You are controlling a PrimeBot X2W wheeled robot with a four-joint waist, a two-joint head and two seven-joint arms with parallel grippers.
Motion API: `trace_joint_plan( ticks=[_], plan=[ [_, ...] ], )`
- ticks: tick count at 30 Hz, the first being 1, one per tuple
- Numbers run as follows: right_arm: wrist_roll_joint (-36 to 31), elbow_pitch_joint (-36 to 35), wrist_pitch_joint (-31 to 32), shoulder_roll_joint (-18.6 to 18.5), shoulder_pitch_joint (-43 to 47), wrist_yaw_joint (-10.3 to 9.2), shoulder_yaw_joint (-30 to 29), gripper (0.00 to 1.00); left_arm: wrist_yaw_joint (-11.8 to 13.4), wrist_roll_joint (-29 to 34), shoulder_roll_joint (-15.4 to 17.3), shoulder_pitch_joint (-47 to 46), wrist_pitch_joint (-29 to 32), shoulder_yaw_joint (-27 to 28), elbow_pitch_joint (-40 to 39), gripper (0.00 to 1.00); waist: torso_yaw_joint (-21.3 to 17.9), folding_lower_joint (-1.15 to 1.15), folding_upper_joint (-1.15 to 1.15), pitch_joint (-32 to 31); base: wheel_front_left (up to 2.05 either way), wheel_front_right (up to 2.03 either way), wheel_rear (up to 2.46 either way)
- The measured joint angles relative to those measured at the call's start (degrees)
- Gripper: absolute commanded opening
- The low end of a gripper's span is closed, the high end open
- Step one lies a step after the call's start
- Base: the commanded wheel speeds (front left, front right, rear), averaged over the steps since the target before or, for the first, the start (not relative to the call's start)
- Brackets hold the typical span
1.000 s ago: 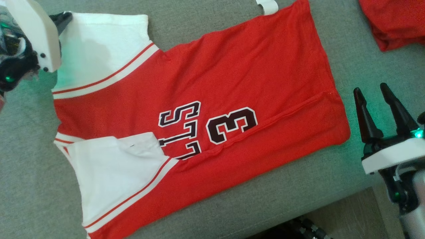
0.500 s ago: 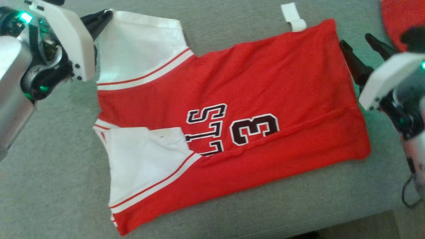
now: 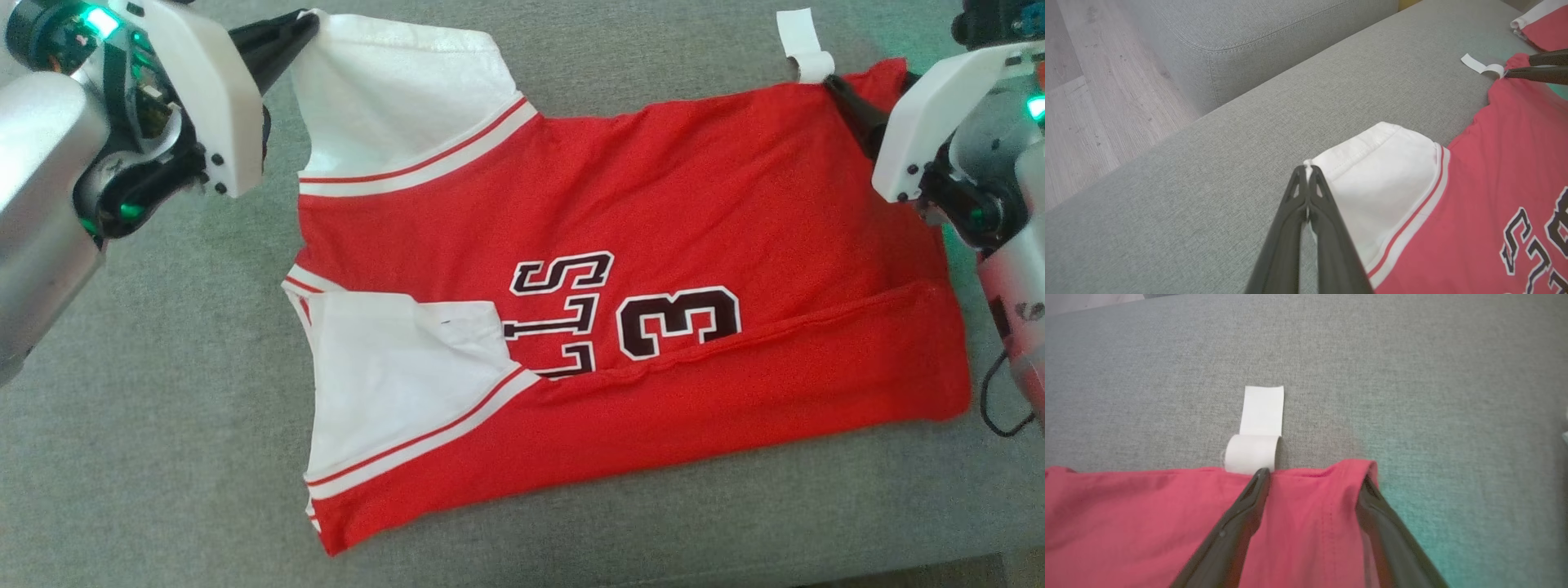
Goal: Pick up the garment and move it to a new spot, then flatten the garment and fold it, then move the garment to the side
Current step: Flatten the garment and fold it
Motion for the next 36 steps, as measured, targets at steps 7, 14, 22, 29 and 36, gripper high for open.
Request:
trace_joint_plan(
  ticks=[7, 14, 22, 29, 36],
  plan=[
    [2.29, 3.68, -2.41, 0.07, -2.76, 0.00, 2.77, 0.53, 0.00, -1.35, -0.03, -1.66, -1.80, -2.89, 0.54, 0.00, 0.82, 0.00, 0.00, 0.18, 0.00, 0.00, 0.00],
    [2.94, 6.98, -5.95, -0.86, -5.02, 0.00, 4.27, 0.00, 0.00, -1.78, 0.03, -3.09, -3.75, -4.85, 1.47, 0.00, 1.20, 0.00, 0.00, 0.68, 0.00, 0.00, 0.00],
    [5.86, 8.67, -12.67, -1.37, -8.14, 0.00, 3.98, 0.00, -0.01, 2.01, 0.01, -5.56, -14.02, -5.44, 4.64, 0.00, 1.16, 0.00, 0.00, 0.01, 0.00, 0.00, 0.00],
    [11.95, 7.40, -15.83, -5.04, -7.38, 0.00, 2.55, 0.00, -0.01, 1.27, -0.49, -7.04, -21.07, -5.63, 5.58, 0.00, 2.53, 0.00, 0.00, -2.48, 0.00, 0.00, 0.00],
    [16.42, 3.64, -16.39, -8.56, 1.09, 0.00, 2.64, 0.00, -0.01, -0.43, 1.47, -0.97, -23.01, -6.55, -0.41, 0.00, 4.55, -0.01, 0.00, -5.83, 0.00, 0.00, 0.00]
  ],
)
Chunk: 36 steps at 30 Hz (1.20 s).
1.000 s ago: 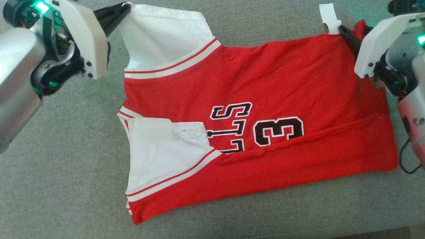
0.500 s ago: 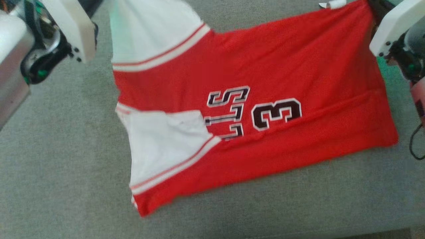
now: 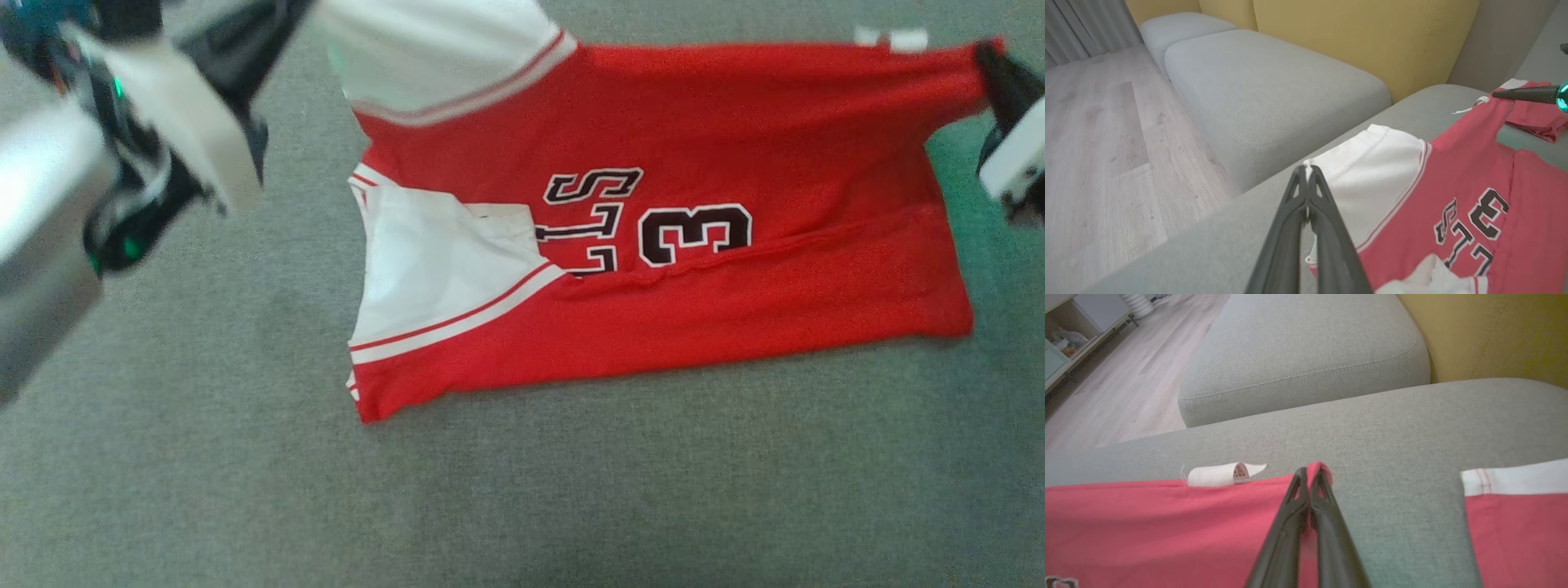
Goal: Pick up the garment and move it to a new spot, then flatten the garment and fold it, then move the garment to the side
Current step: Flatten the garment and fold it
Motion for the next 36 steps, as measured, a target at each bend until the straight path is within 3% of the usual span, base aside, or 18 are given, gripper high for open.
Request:
trace_joint_plan(
  ticks=[14, 23, 28, 29, 30, 31, 32, 33, 36],
  plan=[
    [4.05, -8.39, -2.49, -3.20, 15.99, 0.00, -1.98, 0.00, 0.96, 0.24, 5.24, 19.05, -5.49, -0.34, -9.60, 0.00, 3.23, 0.00, 0.00, -4.17, 0.00, 0.00, 0.00],
    [4.47, -12.58, -2.75, -4.23, 25.28, 0.00, -6.04, 0.00, 2.14, 1.69, 4.56, 26.68, -6.93, -0.33, -12.09, 0.00, 4.30, 0.00, 0.00, -4.50, 0.00, 0.00, 0.00],
    [2.94, -13.96, -2.35, -3.65, 27.62, 0.00, -8.46, 0.04, 2.65, 3.20, 2.27, 28.72, -9.32, -0.30, -10.23, 0.02, 3.86, 0.00, 0.00, -4.40, 0.00, 0.00, 0.00],
    [2.66, -14.12, -2.35, -3.26, 27.89, 0.00, -8.92, 0.12, 2.89, 3.21, 1.70, 29.03, -9.66, -0.26, -9.69, 0.11, 3.74, 0.00, 0.00, -4.46, 0.00, 0.00, 0.00],
    [2.32, -14.17, -2.35, -2.83, 28.15, 0.00, -9.39, 0.36, 3.10, 3.21, 1.14, 29.36, -10.10, -0.23, -9.26, 0.24, 3.61, 0.00, 0.00, -4.52, 0.00, 0.00, 0.00],
    [1.91, -14.25, -2.38, -2.30, 28.40, 0.00, -9.95, 0.91, 3.18, 3.21, 0.69, 29.81, -10.56, -0.22, -8.86, 0.40, 3.47, 0.00, 0.00, -4.62, 0.00, 0.00, 0.00],
    [1.48, -14.47, -2.54, -1.69, 28.75, 0.00, -10.53, 1.00, 3.72, 3.20, 0.29, 30.39, -10.99, -0.20, -8.43, 0.68, 3.28, 0.01, 0.00, -4.75, 0.00, 0.00, 0.00],
    [0.96, -14.71, -3.03, -1.00, 29.13, 0.00, -11.14, 1.00, 4.35, 3.21, -0.02, 31.14, -11.45, -0.15, -7.94, 1.00, 3.07, 0.01, 0.00, -4.90, 0.00, 0.00, 0.00],
    [-0.49, -15.70, -5.41, 0.81, 31.05, 0.00, -13.72, 1.00, 8.12, 3.18, -1.43, 34.20, -13.62, 2.46, -7.12, 1.00, 2.68, 0.00, 0.00, -5.74, 0.00, 0.00, 0.00]
  ],
)
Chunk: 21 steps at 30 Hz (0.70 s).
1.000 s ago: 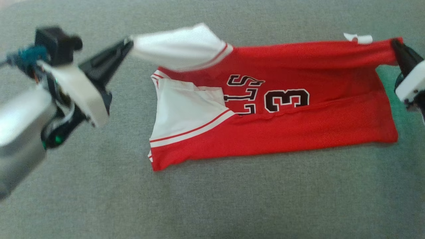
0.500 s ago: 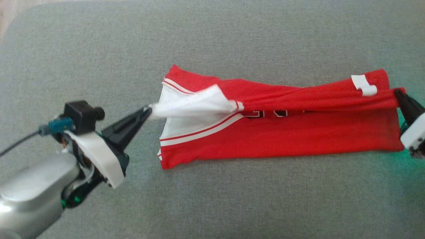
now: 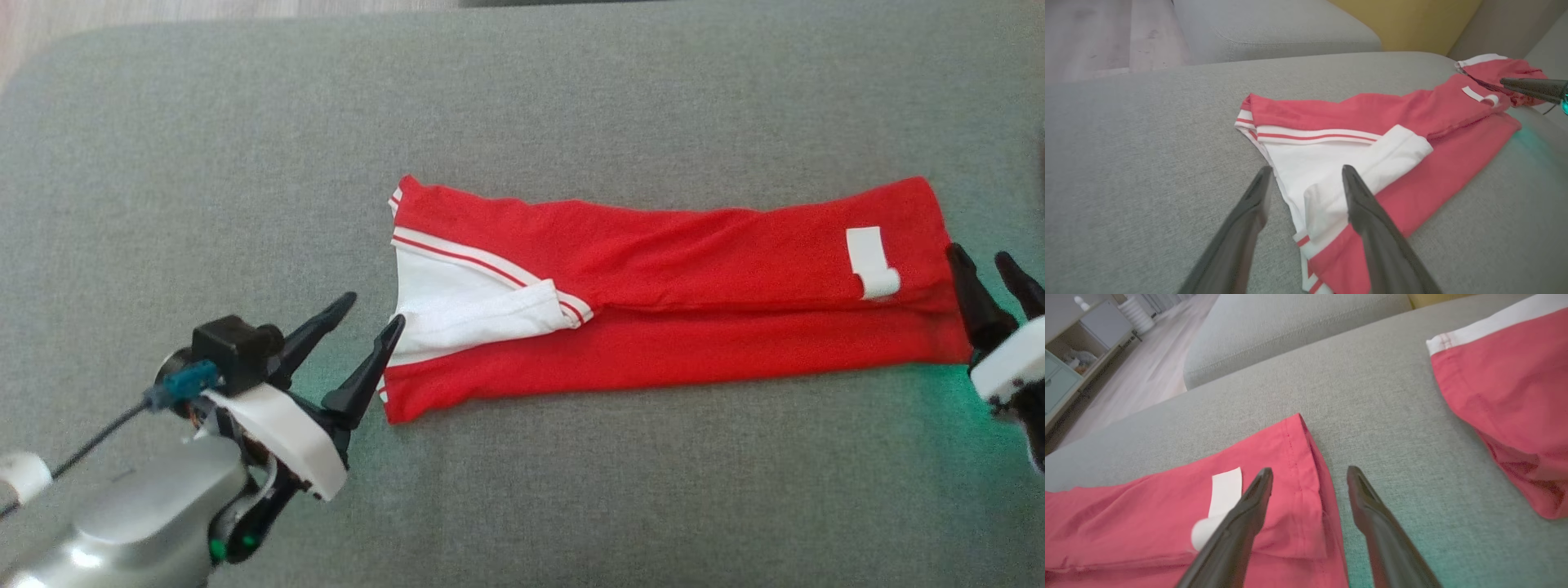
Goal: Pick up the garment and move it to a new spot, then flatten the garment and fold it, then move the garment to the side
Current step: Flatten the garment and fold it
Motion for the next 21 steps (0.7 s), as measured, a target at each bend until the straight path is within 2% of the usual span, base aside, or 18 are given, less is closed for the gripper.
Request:
trace_joint_plan(
  ticks=[3, 5, 8, 9, 12, 16, 21],
  plan=[
    [-2.16, -1.68, -3.05, 1.75, 3.28, 0.00, -3.07, 1.00, 4.53, 0.04, -1.98, 3.49, -0.85, 4.53, -0.12, 1.00, -0.12, 0.00, 0.00, -1.15, 0.00, 0.00, 0.00],
    [-3.94, -2.56, -4.45, 3.15, 5.92, 0.00, -5.46, 1.00, 7.56, 1.68, -3.79, 7.08, -0.86, 9.92, -1.20, 1.00, -0.05, 0.00, 0.00, -2.09, 0.00, 0.00, 0.00],
    [-7.60, -3.38, -5.89, 5.19, 10.01, 0.00, -9.13, 1.00, 11.78, 7.21, -7.22, 14.01, -0.87, 18.16, -3.69, 1.00, 0.36, 0.00, 0.00, -3.57, 0.00, 0.00, 0.00],
    [-7.60, -3.38, -5.89, 5.19, 10.01, 0.00, -9.13, 1.00, 11.78, 7.21, -7.22, 14.01, -0.87, 18.16, -3.69, 1.00, 0.36, 0.00, 0.00, -3.57, 0.00, 0.00, 0.00],
    [-11.40, -3.78, -6.22, 7.91, 12.65, 0.00, -13.13, 1.00, 15.08, 14.43, -11.12, 21.95, -0.88, 25.07, -6.20, 1.00, 1.08, -0.01, 0.00, -5.07, 0.00, 0.00, 0.00],
    [-16.23, -3.74, -5.59, 11.65, 13.07, 0.00, -18.44, 1.00, 17.13, 24.39, -16.40, 30.36, -0.87, 31.86, -9.50, 1.00, 2.66, -0.01, 0.00, -6.59, 0.00, 0.00, 0.00],
    [-21.40, 1.11, -2.74, 14.13, 11.59, 0.00, -23.99, 1.00, 16.50, 34.38, -21.57, 35.99, -0.88, 37.78, -13.34, 1.00, 5.13, -0.01, 0.00, -7.83, 0.00, 0.00, 0.00]
  ],
)
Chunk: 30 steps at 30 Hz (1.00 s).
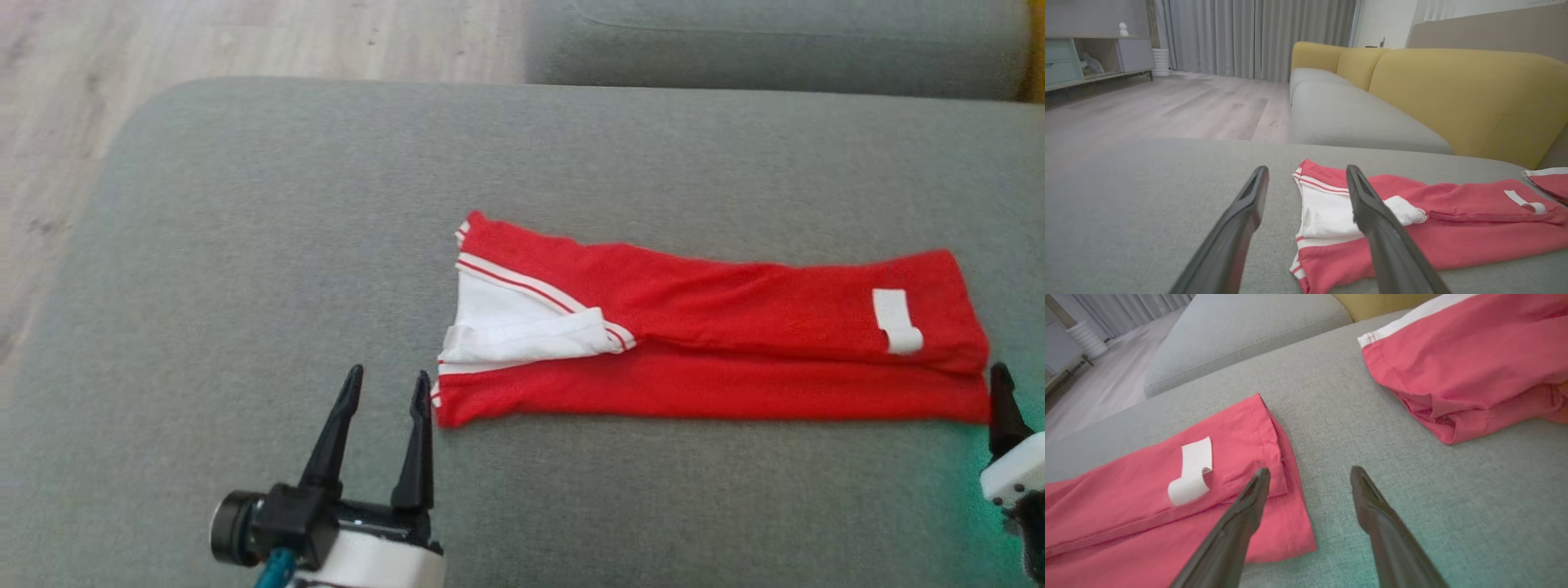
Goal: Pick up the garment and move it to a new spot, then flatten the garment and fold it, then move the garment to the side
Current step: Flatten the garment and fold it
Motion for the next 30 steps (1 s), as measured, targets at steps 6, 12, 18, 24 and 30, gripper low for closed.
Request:
trace_joint_plan(
  ticks=[6, 12, 18, 24, 30],
  plan=[
    [-3.82, 8.49, 3.05, 0.69, -3.97, 0.00, -4.31, 1.00, -3.64, 7.02, -3.37, 3.83, -0.01, 3.05, -1.62, 1.00, 3.22, 0.00, 0.00, -0.73, 0.00, 0.00, 0.00],
    [-4.39, 14.55, 6.67, 0.86, -7.03, 0.00, -4.82, 0.47, -7.02, 10.11, -6.15, 5.37, -0.01, 6.28, -1.62, 1.00, 4.48, 0.01, 0.00, -0.70, 0.00, 0.00, 0.00],
    [-1.80, 15.16, 7.75, 0.65, -8.85, 0.00, -1.67, 0.00, -9.42, 12.55, -8.25, 5.99, -0.02, 9.70, -1.63, 1.00, 3.59, 0.01, 0.00, -0.68, 0.00, 0.00, 0.00],
    [0.25, 14.77, 4.80, -1.79, -8.90, 0.00, -0.09, 0.00, -12.05, 14.28, -9.71, 7.24, -0.18, 11.90, -1.63, 1.00, 1.78, 0.01, 0.00, -0.63, 0.00, 0.00, 0.00],
    [3.49, 11.67, 4.17, -7.75, -8.60, 0.00, -0.03, 0.00, -13.83, 15.23, -10.83, 7.42, -0.18, 14.01, -1.63, 1.00, -0.19, 0.01, 0.00, -0.06, 0.00, 0.00, 0.00]
  ],
)
